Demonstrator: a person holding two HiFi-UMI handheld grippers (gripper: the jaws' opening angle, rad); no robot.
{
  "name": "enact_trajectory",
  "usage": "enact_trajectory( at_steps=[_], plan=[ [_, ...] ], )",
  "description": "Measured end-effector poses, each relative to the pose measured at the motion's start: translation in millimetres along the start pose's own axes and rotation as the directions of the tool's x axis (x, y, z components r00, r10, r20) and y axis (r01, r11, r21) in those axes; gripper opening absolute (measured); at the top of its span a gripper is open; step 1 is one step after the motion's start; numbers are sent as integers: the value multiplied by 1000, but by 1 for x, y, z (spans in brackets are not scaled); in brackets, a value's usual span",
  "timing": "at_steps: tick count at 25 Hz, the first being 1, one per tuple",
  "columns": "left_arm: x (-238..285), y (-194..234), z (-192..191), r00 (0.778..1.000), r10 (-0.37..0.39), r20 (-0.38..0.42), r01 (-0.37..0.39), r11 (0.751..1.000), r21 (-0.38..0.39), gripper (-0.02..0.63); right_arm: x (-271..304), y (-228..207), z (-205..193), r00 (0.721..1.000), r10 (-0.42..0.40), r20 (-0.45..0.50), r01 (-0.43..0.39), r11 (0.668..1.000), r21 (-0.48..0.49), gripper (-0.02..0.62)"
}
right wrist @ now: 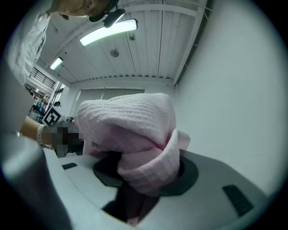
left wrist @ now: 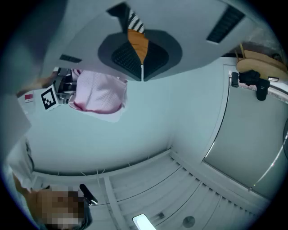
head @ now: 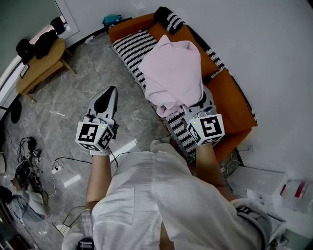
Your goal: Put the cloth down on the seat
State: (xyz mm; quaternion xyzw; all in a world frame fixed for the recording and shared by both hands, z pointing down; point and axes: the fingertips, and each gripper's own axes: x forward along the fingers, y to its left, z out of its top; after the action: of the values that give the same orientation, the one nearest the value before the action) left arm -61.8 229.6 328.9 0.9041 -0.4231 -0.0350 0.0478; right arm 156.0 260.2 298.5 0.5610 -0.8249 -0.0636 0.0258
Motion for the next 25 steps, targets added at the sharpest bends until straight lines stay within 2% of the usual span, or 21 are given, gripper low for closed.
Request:
enact_trajectory(
  at_steps=[8,15,21,25],
  plan=[
    [-2,7,-5,1000,3,-7,-3,1000,-5,28,4,1,2,1000,-5,5,5,1000,-17,183],
    [6,19,-25,999,24,-46,-26,999,-39,28,17,-4,-17,999,11,-34,-10,999,37,186],
    [48,24,-44,997,16,-80,-21,998,-58,28,45,-30,-53,995,30,-96,-23,997,74,186],
    [85,38,-49,996,10,-92,-16,998,-68,28,74,-51,-62,994,36,-104,-27,996,86,186]
  ],
)
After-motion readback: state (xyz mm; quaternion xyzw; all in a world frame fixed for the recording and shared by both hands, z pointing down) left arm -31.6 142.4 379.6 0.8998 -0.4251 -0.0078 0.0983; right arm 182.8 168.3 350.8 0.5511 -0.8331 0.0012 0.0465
